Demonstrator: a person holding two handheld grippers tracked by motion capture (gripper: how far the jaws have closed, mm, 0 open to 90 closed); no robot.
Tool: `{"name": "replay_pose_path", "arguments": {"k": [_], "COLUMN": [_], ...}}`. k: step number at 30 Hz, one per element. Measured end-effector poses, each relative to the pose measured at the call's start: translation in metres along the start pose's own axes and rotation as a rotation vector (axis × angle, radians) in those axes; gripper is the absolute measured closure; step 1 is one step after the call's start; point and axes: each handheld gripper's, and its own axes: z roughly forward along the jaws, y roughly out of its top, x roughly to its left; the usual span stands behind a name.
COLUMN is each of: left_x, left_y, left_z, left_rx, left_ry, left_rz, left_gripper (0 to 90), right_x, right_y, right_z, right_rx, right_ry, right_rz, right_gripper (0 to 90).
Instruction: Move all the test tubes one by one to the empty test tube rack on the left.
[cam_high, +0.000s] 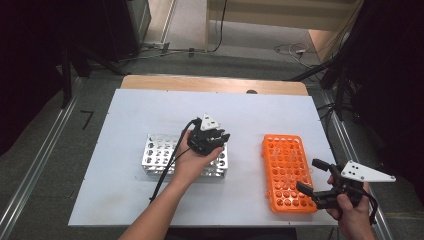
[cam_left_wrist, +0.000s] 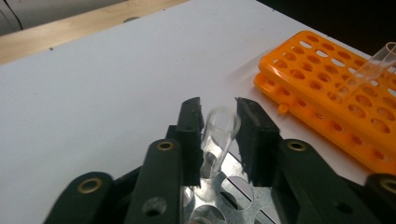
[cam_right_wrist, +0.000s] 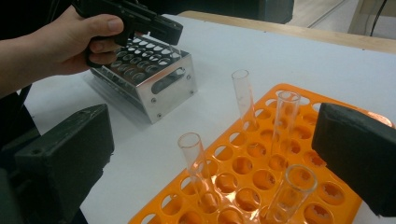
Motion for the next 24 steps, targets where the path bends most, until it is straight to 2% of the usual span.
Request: {"name": "replay_pose_path", "arguments": {"k": [2, 5, 8, 15, 20, 23, 24], "left_x": [0.000, 0.000, -0.001, -0.006, -0.011, -0.013, -0.013], "left_y": [0.000, 0.000, 0.000, -0.002, -0.007, -0.011, -0.013], "left_z": [-0.001, -0.004, -0.011, -0.035, -0.056, -0.067, -0.071], "left_rx": [0.007, -0.003, -0.043, -0.113, -0.153, -0.141, -0.142], "left_ry": [0.003, 0.001, -0.024, -0.053, -0.084, -0.054, -0.052], "left_rz": [-0.006, -0.005, -0.023, -0.025, -0.029, -0.019, -0.024], "left_gripper": [67.4, 58.8, 51.3, 33.8, 22.4, 16.5, 10.7], "right_x": [-0.001, -0.003, -0.006, -0.015, -0.024, -0.027, -0.029], "right_y": [0.000, -0.001, -0.004, -0.009, -0.017, -0.019, -0.020], "right_z": [0.000, -0.001, -0.001, -0.002, 0.002, 0.002, 0.003], "right_rx": [0.001, 0.004, 0.014, 0.026, 0.059, 0.070, 0.083], "right_ry": [-0.004, -0.011, -0.020, -0.024, -0.029, -0.038, -0.039], "right_rz": [0.001, 0.004, 0.009, 0.042, 0.064, 0.064, 0.064], "right_gripper": [0.0, 0.0, 0.0, 1.1, 3.4, 4.3, 5.3]}}
